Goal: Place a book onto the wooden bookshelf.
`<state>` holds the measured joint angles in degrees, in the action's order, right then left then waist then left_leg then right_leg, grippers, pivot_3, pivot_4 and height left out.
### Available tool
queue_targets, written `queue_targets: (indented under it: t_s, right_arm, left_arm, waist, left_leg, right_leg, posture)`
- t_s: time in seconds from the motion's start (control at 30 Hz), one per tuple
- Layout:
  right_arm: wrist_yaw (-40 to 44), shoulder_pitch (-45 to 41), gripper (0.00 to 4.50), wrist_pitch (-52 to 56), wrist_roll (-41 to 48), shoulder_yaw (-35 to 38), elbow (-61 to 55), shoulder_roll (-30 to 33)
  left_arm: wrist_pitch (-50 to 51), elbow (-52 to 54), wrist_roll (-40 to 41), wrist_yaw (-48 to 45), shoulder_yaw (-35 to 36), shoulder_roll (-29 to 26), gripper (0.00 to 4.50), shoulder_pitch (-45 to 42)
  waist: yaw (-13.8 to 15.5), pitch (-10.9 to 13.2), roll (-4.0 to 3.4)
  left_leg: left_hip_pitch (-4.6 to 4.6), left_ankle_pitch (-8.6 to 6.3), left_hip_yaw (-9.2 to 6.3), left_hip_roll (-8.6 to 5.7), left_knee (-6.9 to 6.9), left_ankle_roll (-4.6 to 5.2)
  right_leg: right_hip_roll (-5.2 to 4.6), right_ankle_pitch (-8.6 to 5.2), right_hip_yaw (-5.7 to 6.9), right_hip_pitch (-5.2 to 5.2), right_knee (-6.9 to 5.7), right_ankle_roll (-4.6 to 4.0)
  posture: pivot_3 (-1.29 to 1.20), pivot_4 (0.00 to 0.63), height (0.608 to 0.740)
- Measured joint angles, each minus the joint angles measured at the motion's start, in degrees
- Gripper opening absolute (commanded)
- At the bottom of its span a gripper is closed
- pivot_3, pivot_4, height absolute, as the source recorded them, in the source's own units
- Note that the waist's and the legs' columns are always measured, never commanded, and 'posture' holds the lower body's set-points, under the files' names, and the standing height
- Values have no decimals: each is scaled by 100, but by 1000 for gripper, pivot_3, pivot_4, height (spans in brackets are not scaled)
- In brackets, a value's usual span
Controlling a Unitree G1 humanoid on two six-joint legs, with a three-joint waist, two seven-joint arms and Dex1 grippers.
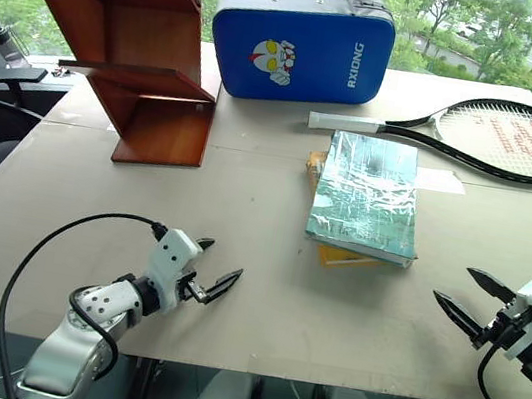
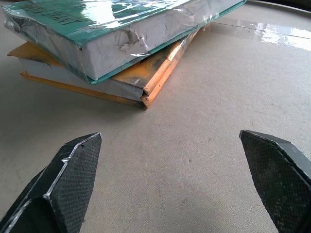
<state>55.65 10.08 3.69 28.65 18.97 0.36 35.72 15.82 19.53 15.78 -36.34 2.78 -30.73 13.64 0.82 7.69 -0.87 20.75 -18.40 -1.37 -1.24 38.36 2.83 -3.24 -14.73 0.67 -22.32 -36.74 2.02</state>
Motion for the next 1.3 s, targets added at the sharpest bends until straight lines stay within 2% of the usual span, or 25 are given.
queue_targets:
  t_s: [0.77,0.9,1.0,1.07,1.2,1.3]
  right_arm:
    - [-110,-213,4500,4,-70,0,56,13]
    - [-796,-647,4500,331,-116,58,6,-39]
    - [-1655,-1137,4500,1107,-248,-16,-125,-77]
    - [-1915,-1365,4500,1410,-406,-138,-165,-41]
    - [-2225,-2040,3417,1790,-621,-323,94,-11]
    - [-2540,-3177,1880,2283,-848,-508,630,36]
  left_arm:
    - [-191,-250,-9,-34,1,-2,4449,-179]
    - [-10,-218,50,-105,93,-147,4449,-254]
    - [450,-206,439,-392,363,-525,4449,-613]
    - [722,-159,737,-628,529,-755,4449,-854]
    - [927,-165,1028,-1079,631,-1145,4500,-1309]
    - [982,-286,1243,-1465,704,-1403,4500,-1841]
  waist:
    - [1,0,0]
    - [-5,5,8]
    - [-6,19,30]
    - [1,19,31]
    - [-14,26,33]
    - [-55,33,38]
  left_leg:
    - [-1,3,-1,0,2,-4]
    - [-1,4,-2,0,4,-7]
    - [18,21,-5,1,5,-34]
    - [29,22,-4,0,5,-36]
    - [52,23,-2,-6,13,-37]
    - [50,25,-2,-6,16,-39]
  right_leg:
    - [0,1,1,0,-4,0]
    - [1,1,1,-1,-7,-1]
    - [5,7,3,-21,-14,-9]
    - [5,7,4,-28,-10,-9]
    - [8,7,4,-45,-6,-7]
    - [15,7,4,-46,-7,-7]
  posture:
    - [0,150,740]
    - [0,150,740]
    - [0,150,740]
    - [0,150,740]
    - [0,150,740]
    - [0,150,740]
